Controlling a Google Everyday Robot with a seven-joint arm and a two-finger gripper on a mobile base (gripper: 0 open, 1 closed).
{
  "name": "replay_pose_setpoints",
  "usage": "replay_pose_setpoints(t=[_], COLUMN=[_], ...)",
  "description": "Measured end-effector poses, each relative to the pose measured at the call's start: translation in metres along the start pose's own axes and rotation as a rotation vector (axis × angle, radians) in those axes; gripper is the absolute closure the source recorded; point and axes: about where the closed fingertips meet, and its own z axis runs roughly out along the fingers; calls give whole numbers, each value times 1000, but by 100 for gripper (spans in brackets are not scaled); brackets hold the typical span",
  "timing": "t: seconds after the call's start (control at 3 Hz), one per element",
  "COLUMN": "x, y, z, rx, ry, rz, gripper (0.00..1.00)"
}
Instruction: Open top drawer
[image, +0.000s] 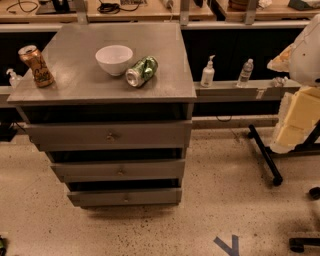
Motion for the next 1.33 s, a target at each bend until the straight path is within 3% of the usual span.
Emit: replay_pose_setpoints(t=[0.67,1.0,1.33], x=[-9,-29,-103], y=[-4,-11,-1], z=[2,14,73], rx=[19,53,68], ry=[-13,-48,-94], rz=[-13,-25,-97], gripper=[0,0,0])
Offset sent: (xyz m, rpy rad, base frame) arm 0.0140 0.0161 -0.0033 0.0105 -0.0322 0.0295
